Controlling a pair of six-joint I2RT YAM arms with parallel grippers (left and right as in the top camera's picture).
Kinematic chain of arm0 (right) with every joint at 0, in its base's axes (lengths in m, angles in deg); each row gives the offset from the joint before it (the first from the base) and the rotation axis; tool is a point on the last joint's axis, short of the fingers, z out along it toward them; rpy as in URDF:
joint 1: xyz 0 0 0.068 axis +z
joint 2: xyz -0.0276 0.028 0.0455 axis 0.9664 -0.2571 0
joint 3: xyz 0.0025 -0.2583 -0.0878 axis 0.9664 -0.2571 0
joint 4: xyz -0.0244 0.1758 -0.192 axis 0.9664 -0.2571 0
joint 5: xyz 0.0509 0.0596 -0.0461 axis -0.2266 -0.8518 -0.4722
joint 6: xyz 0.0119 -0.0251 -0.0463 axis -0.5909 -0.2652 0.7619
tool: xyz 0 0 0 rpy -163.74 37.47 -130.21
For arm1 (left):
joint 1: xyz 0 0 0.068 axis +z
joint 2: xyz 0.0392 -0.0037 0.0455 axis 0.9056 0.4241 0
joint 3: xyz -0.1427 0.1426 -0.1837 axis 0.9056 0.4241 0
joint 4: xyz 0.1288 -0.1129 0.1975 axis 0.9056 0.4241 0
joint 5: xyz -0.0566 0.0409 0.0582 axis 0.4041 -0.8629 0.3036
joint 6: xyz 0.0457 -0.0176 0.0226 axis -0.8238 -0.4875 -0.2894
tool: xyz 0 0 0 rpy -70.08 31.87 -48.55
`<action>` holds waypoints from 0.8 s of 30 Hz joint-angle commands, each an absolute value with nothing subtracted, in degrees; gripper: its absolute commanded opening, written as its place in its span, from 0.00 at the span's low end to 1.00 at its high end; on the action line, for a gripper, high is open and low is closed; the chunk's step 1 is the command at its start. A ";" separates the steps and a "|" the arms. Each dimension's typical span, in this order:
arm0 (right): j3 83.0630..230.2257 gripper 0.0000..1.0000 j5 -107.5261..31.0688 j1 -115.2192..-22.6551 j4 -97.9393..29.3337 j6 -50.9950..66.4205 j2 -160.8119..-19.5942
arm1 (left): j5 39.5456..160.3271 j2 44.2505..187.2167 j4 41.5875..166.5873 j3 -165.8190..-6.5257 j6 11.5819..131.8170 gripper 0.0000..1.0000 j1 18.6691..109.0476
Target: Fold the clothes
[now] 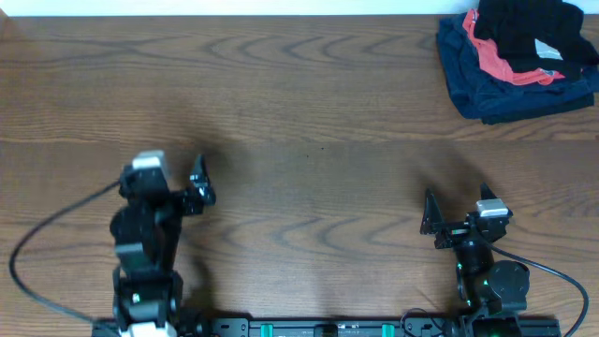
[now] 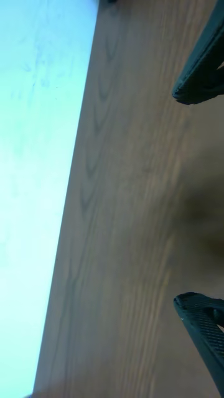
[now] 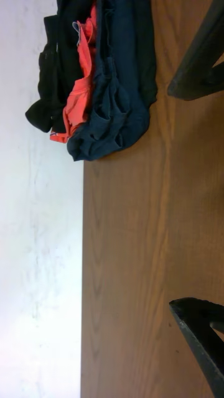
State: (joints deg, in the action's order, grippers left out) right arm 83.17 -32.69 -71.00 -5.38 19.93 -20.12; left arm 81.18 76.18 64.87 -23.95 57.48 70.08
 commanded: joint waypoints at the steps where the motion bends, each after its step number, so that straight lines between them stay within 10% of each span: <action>1: 83.08 0.99 -32.10 -70.54 -5.59 20.81 -19.70 | 82.14 69.32 64.19 -20.34 56.48 0.98 71.28; 24: 83.08 0.99 -32.10 -70.54 -5.62 20.81 -19.70 | 81.73 44.62 64.17 -6.72 56.50 0.98 71.58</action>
